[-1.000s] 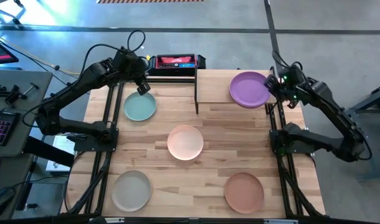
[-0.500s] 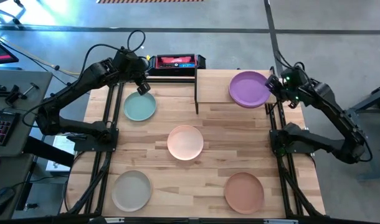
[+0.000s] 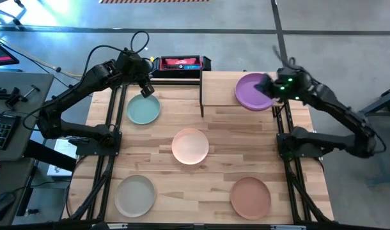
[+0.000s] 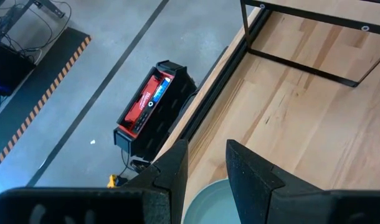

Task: Place and stack plates onto a shelf
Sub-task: Stack the purple plate on top of the white plate on the shelf

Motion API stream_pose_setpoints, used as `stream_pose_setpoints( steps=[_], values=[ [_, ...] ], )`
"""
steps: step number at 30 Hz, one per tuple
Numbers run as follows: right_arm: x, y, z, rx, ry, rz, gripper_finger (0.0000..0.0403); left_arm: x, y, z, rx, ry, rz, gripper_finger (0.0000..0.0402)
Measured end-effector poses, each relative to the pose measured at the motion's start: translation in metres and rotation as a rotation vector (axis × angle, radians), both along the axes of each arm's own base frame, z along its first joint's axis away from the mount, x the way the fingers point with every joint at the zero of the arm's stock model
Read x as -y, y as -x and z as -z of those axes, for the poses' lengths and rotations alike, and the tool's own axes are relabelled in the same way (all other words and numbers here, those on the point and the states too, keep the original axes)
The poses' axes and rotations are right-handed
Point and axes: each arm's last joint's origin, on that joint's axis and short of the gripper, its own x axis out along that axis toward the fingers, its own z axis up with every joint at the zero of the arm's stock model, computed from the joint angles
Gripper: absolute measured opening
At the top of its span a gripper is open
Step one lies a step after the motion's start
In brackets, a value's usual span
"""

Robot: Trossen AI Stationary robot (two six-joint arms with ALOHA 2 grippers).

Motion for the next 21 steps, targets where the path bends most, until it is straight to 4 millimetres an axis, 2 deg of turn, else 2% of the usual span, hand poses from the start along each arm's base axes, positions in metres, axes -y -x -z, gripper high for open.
stream_pose_setpoints(
  steps=[5,10,14,21],
  values=[
    [-0.005,-0.039,0.011,-0.033,-0.018,-0.116,0.0092,0.0,0.0,0.0,0.0,0.0,0.0,0.0099],
    [-0.011,-0.069,0.011,0.038,0.038,-0.2,0.0092,0.0,0.0,0.0,0.0,0.0,0.0,0.0099],
    [-0.022,-0.083,0.006,0.09,0.102,-0.233,0.0092,0.0,0.0,0.0,0.0,0.0,0.0,0.0099],
    [-0.049,-0.094,0.007,0.11,0.107,-0.227,0.0082,0.0,0.0,0.0,-0.001,-0.001,0.002,0.0099]
  ],
)
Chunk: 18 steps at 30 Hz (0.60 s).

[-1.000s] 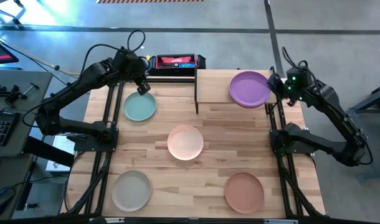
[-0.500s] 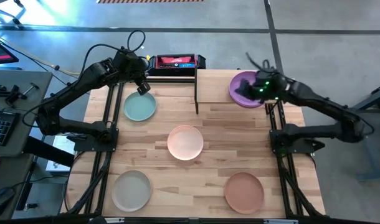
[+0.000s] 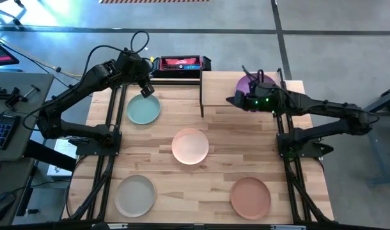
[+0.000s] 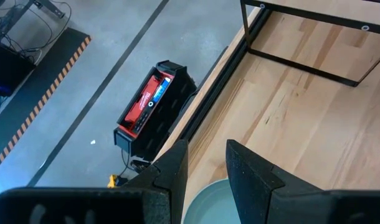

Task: Place and stack plates onto a shelf
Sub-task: Stack the purple plate on top of the white plate on the shelf

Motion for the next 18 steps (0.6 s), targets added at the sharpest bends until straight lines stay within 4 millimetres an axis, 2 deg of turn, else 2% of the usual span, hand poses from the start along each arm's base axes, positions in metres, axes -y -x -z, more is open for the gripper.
stream_pose_setpoints(
  steps=[5,13,18],
  values=[
    [-0.011,-0.014,-0.003,0.069,0.041,-0.045,0.0057,0.0,0.0,0.0,-0.001,0.0,0.0,0.0099],
    [-0.01,-0.021,-0.02,0.219,0.16,-0.091,0.0028,0.0,0.0,0.0,0.0,0.0,0.001,0.0099],
    [-0.006,-0.019,-0.047,0.214,0.237,-0.122,0.0023,0.0,0.0,0.0,0.0,0.0,0.001,0.0099]
  ],
)
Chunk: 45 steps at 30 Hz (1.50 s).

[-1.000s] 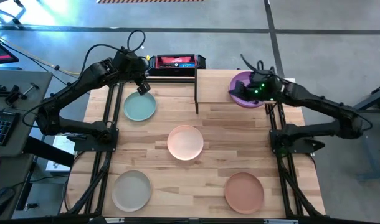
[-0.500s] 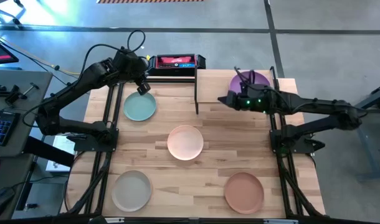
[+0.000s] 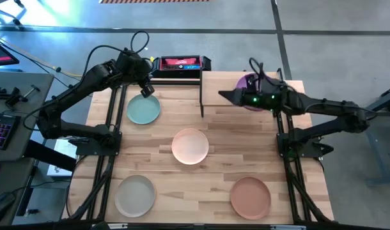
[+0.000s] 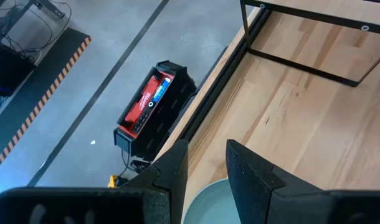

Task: Place and stack plates onto a shelf
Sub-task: Stack the purple plate on top of the white plate on the shelf

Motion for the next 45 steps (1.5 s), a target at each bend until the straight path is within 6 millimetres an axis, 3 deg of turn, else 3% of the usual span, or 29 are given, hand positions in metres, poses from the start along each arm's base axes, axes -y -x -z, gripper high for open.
stream_pose_setpoints(
  steps=[3,6,11,15,25,45],
  values=[
    [0.003,0.003,-0.024,-0.04,0.082,-0.001,0.0023,0.0,0.0,0.0,0.0,0.0,-0.001,0.0099],
    [0.006,0.008,-0.039,-0.192,0.095,0.001,0.0023,0.0,0.0,0.0,0.007,0.004,-0.008,0.0099],
    [0.013,0.013,-0.045,-0.487,0.023,-0.022,0.0023,0.0,0.0,0.0,0.012,0.007,-0.018,0.0099],
    [0.019,0.006,-0.037,-0.64,-0.021,-0.088,0.0023,0.0,0.0,0.0,0.032,0.021,-0.042,0.0099],
    [0.035,-0.009,0.006,-0.981,-0.134,-0.222,0.0023,0.0,0.0,0.0,0.11,0.073,-0.132,0.0099],
    [0.061,-0.032,0.044,-1.206,-0.098,-0.317,0.0023,0.0,-0.001,0.001,0.225,0.167,-0.235,0.0099]
  ],
)
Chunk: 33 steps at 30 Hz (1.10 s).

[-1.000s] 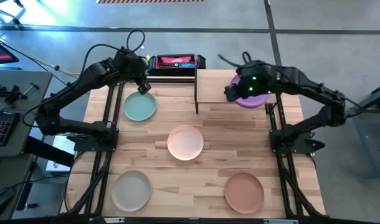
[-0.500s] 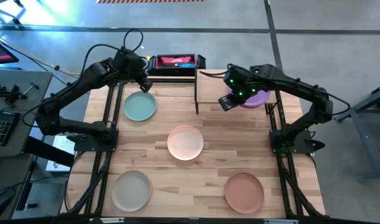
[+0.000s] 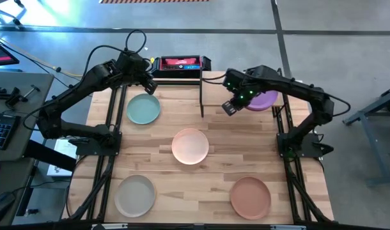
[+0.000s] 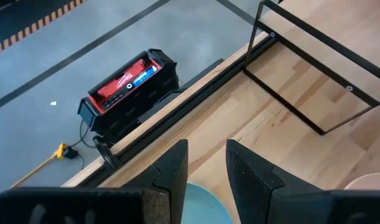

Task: Place and stack plates onto a shelf
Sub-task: Stack the purple plate on top of the white plate on the shelf

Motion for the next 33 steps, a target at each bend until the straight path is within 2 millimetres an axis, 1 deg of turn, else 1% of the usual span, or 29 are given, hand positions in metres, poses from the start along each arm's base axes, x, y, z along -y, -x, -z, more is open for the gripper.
stream_pose_setpoints(
  steps=[7,12,18,26,30,33],
  values=[
    [0.0,0.003,0.022,-0.093,-0.009,0.013,0.0023,0.0,0.0,0.0,0.0,0.0,0.0,0.0099],
    [0.003,0.007,0.032,-0.15,0.025,0.037,0.0023,0.0,0.0,0.0,0.0,0.0,-0.001,0.0099],
    [0.014,0.016,0.034,-0.205,0.06,0.1,0.0023,0.0,0.0,0.0,0.011,0.008,-0.012,0.0099],
    [0.03,0.024,0.033,-0.229,0.087,0.155,0.0023,0.0,0.0,0.0,0.015,0.011,-0.017,0.0099],
    [0.031,0.025,0.033,-0.227,0.079,0.148,0.0023,0.0,0.0,0.0,0.015,0.011,-0.017,0.0099],
    [0.028,0.024,0.034,-0.21,0.041,0.129,0.0023,0.001,0.001,0.001,0.007,0.021,-0.014,0.0099]
  ],
)
